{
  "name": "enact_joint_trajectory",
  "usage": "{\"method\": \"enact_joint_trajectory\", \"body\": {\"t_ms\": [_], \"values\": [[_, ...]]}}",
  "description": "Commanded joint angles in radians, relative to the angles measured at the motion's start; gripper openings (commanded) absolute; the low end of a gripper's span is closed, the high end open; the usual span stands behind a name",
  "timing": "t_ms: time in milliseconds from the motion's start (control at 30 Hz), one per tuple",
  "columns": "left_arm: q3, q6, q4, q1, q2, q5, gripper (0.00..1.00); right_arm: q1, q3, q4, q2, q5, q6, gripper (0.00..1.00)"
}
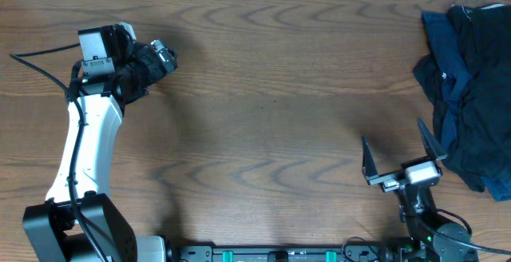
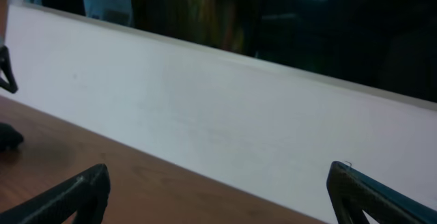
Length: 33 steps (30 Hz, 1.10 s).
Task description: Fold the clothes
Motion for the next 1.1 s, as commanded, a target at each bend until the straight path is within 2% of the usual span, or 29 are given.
{"method": "enact_joint_trajectory", "body": {"t_ms": [0, 367, 600, 733, 1067], "values": [[0.004, 0.002, -0.002, 0.002, 0.007, 0.002, 0.98, -0.009, -0.035, -0.019, -0.013, 0.015, -0.003, 0.99], [0.004, 0.002, -0.002, 0.002, 0.007, 0.002, 0.98, -0.009, -0.035, -0.207, -0.013, 0.060, -0.004, 0.99], [0.004, 0.002, -0.002, 0.002, 0.007, 0.002, 0.98, -0.009, -0.035, -0.328, -0.013, 0.177, 0.010, 0.99], [0.004, 0.002, -0.002, 0.002, 0.007, 0.002, 0.98, -0.009, -0.035, -0.357, -0.013, 0.253, 0.034, 0.99], [0.004, 0.002, -0.002, 0.002, 0.007, 0.002, 0.98, -0.009, -0.035, -0.380, -0.011, 0.252, 0.049, 0.99]]}}
